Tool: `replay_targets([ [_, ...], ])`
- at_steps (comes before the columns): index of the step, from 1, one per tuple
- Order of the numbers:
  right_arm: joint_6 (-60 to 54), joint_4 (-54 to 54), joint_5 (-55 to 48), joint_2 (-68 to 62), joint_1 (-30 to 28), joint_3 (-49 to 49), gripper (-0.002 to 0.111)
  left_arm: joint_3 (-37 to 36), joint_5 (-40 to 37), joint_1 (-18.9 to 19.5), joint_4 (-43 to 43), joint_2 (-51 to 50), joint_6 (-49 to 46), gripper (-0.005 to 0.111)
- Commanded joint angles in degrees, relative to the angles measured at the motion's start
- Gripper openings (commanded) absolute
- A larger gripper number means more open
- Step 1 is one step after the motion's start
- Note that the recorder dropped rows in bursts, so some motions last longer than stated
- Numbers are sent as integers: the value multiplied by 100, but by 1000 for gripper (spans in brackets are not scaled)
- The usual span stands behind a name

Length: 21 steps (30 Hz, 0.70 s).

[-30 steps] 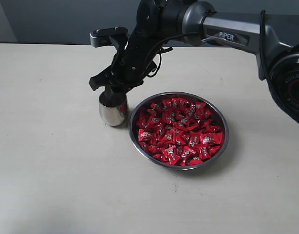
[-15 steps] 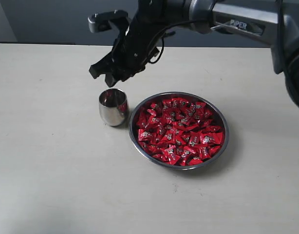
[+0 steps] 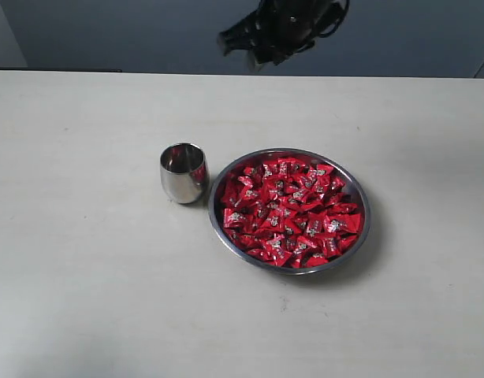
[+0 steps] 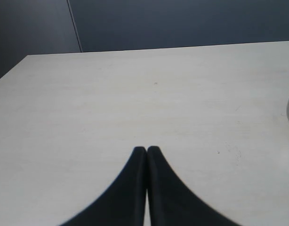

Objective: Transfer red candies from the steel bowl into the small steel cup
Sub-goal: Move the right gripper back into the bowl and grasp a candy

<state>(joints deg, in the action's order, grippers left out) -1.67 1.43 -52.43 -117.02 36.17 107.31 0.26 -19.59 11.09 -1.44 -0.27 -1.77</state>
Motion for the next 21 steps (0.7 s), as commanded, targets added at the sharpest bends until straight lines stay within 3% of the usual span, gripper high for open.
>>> replay_targets([
  [1, 22, 75, 221, 436, -427, -939, 39, -26, 45, -38, -11, 27, 8, 0],
  [8, 22, 345, 1883, 1567, -707, -3329, 39, -26, 45, -38, -11, 27, 8, 0],
  [12, 41, 401, 2176, 1911, -748, -4211, 39, -26, 45, -38, -11, 27, 8, 0],
  [21, 531, 376, 2079, 1495, -748, -4463, 39, -26, 45, -38, -11, 27, 8, 0],
])
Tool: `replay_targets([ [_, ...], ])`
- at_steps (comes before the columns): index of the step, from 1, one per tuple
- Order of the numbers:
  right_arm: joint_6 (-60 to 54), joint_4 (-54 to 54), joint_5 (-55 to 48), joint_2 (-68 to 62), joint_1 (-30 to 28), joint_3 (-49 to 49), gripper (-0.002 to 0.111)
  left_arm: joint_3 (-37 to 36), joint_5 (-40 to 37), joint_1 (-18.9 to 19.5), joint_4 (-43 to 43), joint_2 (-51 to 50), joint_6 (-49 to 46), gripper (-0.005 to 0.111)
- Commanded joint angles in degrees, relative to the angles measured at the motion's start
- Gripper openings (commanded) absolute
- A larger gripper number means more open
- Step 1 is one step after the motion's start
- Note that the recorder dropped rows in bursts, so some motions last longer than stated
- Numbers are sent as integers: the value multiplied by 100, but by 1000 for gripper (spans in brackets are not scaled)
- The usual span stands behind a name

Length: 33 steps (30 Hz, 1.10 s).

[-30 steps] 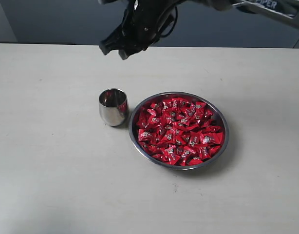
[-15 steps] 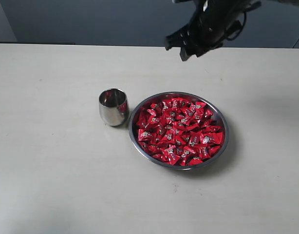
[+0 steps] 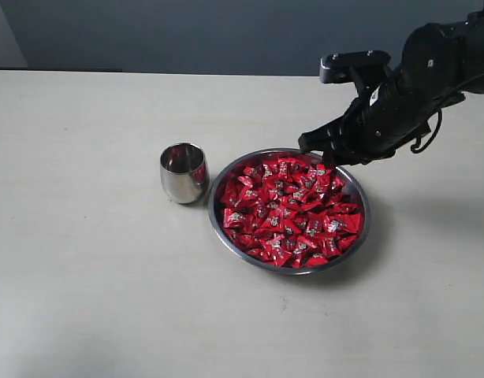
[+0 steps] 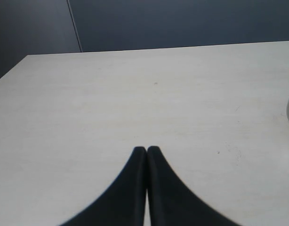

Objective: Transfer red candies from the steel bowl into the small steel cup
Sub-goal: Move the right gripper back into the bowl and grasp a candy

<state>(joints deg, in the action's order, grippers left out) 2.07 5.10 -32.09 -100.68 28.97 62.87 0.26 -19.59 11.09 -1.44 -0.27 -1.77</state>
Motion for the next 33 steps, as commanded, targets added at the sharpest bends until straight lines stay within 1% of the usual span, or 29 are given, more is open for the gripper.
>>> replay_targets([
  [1, 157, 117, 58, -176, -27, -18, 39, -26, 45, -38, -11, 27, 8, 0],
  [9, 157, 376, 277, -477, -27, -18, 39, -26, 45, -38, -11, 27, 8, 0],
  [17, 157, 414, 433, -660, -27, 12, 39, -26, 45, -38, -11, 27, 8, 0],
  [24, 147, 414, 220, -888, -27, 334, 39, -26, 45, -38, -11, 27, 8, 0],
  [33, 147, 414, 76, -1104, -27, 378, 39, -26, 45, -38, -11, 27, 8, 0],
])
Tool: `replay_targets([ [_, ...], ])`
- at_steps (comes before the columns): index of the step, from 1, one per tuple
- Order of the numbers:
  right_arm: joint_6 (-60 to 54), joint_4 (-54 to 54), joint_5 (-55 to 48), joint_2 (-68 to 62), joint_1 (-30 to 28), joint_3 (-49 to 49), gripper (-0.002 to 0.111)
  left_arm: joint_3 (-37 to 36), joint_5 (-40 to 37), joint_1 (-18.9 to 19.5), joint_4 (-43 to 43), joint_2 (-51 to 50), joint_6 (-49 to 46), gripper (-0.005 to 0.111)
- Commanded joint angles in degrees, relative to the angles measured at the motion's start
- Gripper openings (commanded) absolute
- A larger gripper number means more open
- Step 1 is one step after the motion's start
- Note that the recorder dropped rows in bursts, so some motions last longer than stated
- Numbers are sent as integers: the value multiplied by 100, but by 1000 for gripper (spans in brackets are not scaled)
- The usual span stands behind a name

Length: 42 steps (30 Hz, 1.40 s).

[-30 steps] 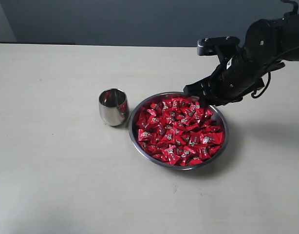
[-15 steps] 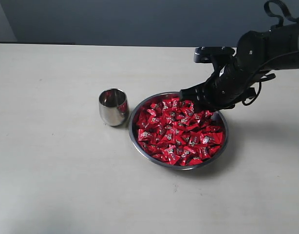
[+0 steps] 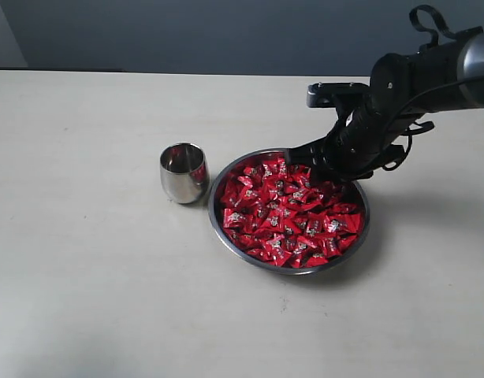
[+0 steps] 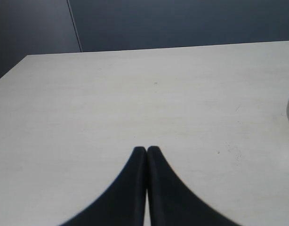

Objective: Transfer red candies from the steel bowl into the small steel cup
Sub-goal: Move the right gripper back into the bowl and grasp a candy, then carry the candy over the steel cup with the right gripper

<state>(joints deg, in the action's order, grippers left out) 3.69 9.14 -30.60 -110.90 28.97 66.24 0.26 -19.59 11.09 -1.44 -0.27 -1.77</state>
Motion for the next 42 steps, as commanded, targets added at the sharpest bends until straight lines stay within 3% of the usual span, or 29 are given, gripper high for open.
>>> replay_targets([
  [1, -14, 10, -73, -132, -27, 41, 39, -26, 45, -38, -11, 27, 8, 0],
  [17, -25, 42, 53, -279, -27, 41, 38, -26, 45, -38, -11, 27, 8, 0],
  [18, -25, 42, 63, -279, -27, 41, 33, -26, 45, -38, -11, 27, 8, 0],
  [21, -25, 42, 63, -279, -27, 41, 2, -26, 45, -38, -11, 27, 8, 0],
  [22, -25, 42, 63, -279, -27, 41, 0, -26, 45, -38, -11, 27, 8, 0],
  [42, -95, -102, -627, 713, -27, 41, 0, -26, 45, -38, -11, 27, 8, 0],
])
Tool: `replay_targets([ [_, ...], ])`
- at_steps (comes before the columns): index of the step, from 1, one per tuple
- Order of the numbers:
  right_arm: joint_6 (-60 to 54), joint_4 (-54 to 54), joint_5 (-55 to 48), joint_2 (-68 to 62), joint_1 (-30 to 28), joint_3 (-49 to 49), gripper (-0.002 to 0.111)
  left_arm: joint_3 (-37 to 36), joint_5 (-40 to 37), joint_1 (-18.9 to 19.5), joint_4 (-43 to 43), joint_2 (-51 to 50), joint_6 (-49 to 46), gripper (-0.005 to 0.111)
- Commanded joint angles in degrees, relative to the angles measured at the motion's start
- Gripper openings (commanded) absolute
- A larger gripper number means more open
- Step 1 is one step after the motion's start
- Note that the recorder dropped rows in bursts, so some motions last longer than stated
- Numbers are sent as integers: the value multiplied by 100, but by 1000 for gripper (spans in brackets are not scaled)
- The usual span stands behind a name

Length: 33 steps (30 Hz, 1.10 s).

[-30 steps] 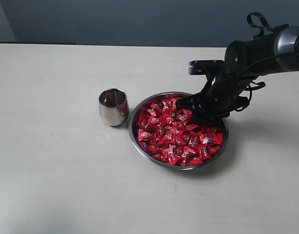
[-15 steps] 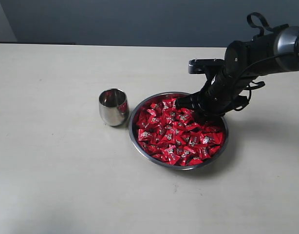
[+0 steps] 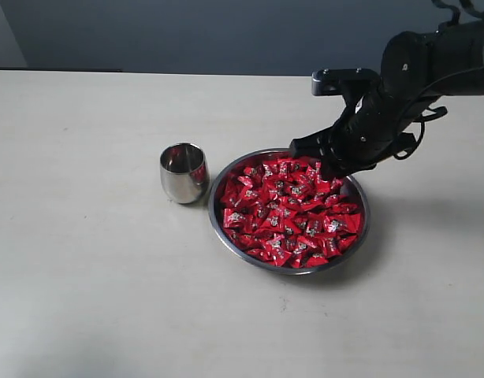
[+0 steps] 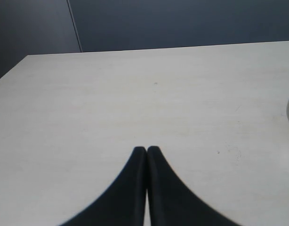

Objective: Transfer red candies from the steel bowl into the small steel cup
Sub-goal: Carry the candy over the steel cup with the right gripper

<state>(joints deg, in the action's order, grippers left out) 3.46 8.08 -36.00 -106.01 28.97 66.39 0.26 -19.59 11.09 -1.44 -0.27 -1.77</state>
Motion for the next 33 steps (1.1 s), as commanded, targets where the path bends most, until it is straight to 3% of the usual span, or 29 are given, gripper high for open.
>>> replay_targets([
  [1, -218, 106, -87, 269, -27, 26, 0, -26, 45, -38, -11, 27, 8, 0],
  [7, -1711, 1624, -102, 385, -17, 138, 0, -26, 45, -38, -11, 27, 8, 0],
  [11, -2109, 2192, -102, 324, 149, 562, 0, -26, 45, -38, -11, 27, 8, 0],
  [24, -2100, 2174, -1083, -1136, 1176, 3299, 0, -26, 45, -38, -11, 27, 8, 0],
  [33, -1371, 884, -1838, -1922, 1621, 4289, 0, -26, 45, -38, -11, 27, 8, 0],
])
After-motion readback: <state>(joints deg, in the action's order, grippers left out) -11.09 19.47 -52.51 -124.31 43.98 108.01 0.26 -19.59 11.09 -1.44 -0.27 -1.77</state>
